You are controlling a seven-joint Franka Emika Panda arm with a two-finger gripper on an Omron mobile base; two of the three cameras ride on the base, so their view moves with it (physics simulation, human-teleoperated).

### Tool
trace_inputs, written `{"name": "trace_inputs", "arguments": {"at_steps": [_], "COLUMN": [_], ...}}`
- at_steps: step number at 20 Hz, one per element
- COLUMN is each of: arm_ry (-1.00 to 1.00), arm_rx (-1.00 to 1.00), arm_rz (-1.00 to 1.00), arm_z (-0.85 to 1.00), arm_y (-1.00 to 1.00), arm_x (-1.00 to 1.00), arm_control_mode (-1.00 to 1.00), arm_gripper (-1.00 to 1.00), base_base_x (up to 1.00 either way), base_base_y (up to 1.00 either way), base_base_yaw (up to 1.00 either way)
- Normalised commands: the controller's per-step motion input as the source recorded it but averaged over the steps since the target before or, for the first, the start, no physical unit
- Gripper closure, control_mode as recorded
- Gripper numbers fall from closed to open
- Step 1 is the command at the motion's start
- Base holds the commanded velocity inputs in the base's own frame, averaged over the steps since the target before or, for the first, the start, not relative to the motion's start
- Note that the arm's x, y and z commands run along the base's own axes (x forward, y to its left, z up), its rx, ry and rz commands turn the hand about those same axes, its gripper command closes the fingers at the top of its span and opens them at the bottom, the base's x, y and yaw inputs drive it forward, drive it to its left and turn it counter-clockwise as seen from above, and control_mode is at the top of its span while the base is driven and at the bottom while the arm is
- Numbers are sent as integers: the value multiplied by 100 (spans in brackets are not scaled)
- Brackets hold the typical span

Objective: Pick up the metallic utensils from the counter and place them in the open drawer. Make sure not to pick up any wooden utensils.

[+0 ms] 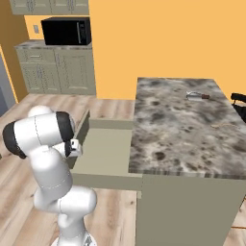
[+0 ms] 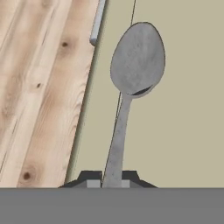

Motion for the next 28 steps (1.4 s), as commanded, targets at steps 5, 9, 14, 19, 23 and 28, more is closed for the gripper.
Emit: {"name": "trace_inputs", "arguments": {"at_steps": [5, 9, 14, 19, 23, 28], "arm_ry": [0, 0, 0, 4, 7, 8], "arm_rx": [0, 12, 19, 6, 0, -13], "arm_rz": [-5, -4, -17, -20, -10, -1], "arm_z": [-9, 0, 5, 12, 7, 0], "arm_y": [83, -19, -84, -83, -60, -12], "arm_x": [-4, 5, 19, 49, 63, 64], "arm_control_mode": [-100, -100, -100, -100, -100, -100], "arm_gripper": [100, 100, 100, 100, 100, 100], "base_base_x": [0, 0, 0, 0, 0, 0], "base_base_y": [0, 0, 0, 0, 0, 0], "base_base_yaw": [0, 0, 0, 0, 0, 0]}}
